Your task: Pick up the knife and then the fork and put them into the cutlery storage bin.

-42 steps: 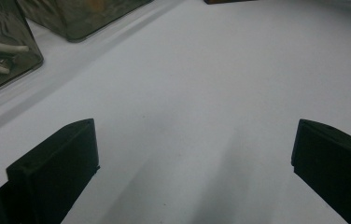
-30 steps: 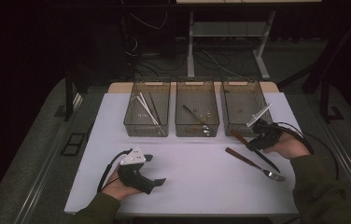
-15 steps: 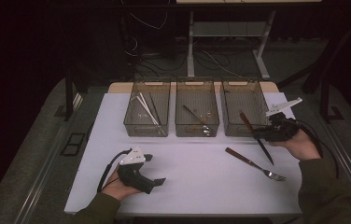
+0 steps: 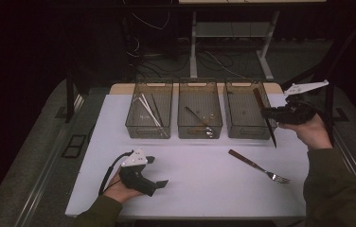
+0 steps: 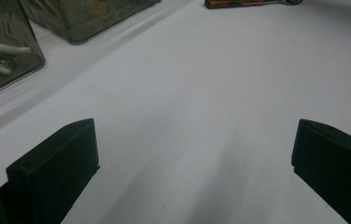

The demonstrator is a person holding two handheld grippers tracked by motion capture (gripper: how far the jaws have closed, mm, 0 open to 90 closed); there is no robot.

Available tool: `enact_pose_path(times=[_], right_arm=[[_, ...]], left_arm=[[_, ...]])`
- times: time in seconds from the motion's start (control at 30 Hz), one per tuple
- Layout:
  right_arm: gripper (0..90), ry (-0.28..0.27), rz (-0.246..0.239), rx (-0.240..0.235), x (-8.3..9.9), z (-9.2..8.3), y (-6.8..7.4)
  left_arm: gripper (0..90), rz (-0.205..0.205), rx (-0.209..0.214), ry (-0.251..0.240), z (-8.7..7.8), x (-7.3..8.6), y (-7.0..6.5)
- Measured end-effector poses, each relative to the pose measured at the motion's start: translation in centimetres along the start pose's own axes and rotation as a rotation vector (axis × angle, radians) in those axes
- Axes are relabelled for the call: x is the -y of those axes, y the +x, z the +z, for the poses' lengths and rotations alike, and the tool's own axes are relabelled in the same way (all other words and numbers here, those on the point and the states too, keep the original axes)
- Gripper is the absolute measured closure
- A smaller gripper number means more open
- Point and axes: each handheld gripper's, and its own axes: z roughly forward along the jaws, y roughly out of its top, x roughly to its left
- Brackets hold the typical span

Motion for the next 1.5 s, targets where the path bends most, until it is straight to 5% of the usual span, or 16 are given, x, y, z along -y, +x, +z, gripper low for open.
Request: enact_pose_path(times=[0.37,0.63,1.07,1.5], right_arm=[[76.9,-0.041,0.030,0.067,-3.7,1.0,-2.4],[76.8,-0.047,0.072,0.120,-4.1,3.4,-4.6],[76.8,0.084,0.098,0.135,-1.7,7.8,-5.7],[76.7,0.203,0.087,0.144,-0.7,10.1,-6.0]], left_arm=[[0.0,-0.005,0.005,-0.003,0.1,0.0,-0.1],[0.0,-0.004,0.008,-0.004,0.0,0.0,-0.1],[0.0,0.003,0.011,-0.006,0.0,0.0,-0.1],[0.0,0.004,0.012,-0.009,-0.1,0.0,-0.1]])
